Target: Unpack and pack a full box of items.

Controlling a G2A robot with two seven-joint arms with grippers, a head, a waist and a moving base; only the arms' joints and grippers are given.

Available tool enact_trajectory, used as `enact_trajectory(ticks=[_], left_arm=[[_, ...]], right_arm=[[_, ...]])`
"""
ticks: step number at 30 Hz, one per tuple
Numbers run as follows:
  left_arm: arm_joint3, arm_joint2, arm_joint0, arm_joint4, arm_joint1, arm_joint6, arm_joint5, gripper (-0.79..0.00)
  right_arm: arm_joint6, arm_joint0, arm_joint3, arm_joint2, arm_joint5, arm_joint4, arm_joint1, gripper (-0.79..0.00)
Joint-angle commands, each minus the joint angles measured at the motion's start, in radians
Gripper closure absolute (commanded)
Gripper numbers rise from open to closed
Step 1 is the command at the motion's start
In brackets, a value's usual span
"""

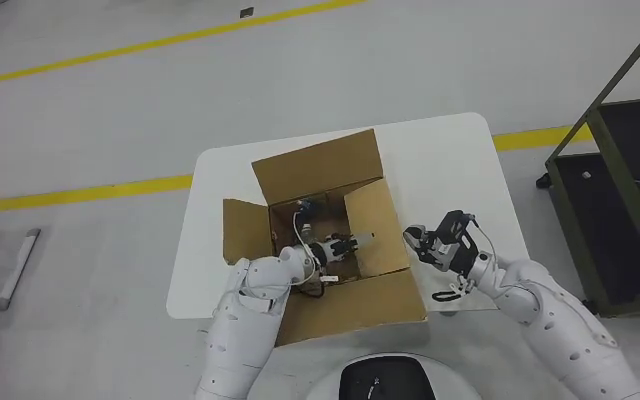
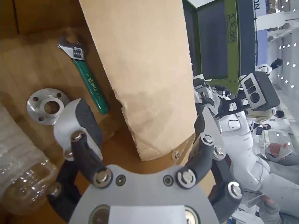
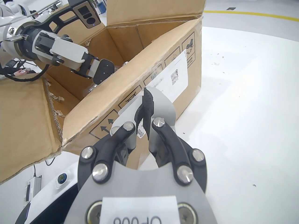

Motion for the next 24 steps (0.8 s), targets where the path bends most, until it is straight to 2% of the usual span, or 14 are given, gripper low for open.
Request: enact_trajectory(ticks=[1, 5, 7, 14, 19, 23, 24], left_arm=[[0.011, 0.005, 0.000, 0.050, 0.001, -0.005, -0.002, -0.785], [0.065, -0.002, -0.005, -0.050, -0.002, -0.005, -0.003, -0.785], [0.078, 0.007, -0.019, -0.014, 0.001, -0.017, -0.016, -0.785], [0.102, 0.019, -0.031, -0.080, 0.002, -0.032, -0.035, -0.785], [0.078, 0.029, -0.035, -0.127, 0.002, -0.042, -0.046, -0.785], [0.011, 0.029, -0.028, -0.162, 0.004, -0.052, -0.054, -0.785], [-0.011, 0.026, -0.026, -0.175, 0.005, -0.056, -0.056, -0.785]], right_arm=[[0.001, 0.002, 0.003, -0.002, -0.003, 0.001, 0.000, 0.000], [0.004, 0.008, 0.008, -0.008, -0.010, 0.002, -0.002, 0.000], [0.004, 0.011, 0.010, -0.010, -0.012, 0.004, -0.003, 0.000], [0.009, 0.017, 0.013, -0.021, -0.017, 0.005, -0.005, 0.000], [0.009, 0.020, 0.013, -0.026, -0.019, 0.009, -0.007, 0.000], [0.010, 0.021, 0.012, -0.028, -0.020, 0.011, -0.008, -0.003], [0.010, 0.021, 0.012, -0.028, -0.020, 0.011, -0.008, -0.025]])
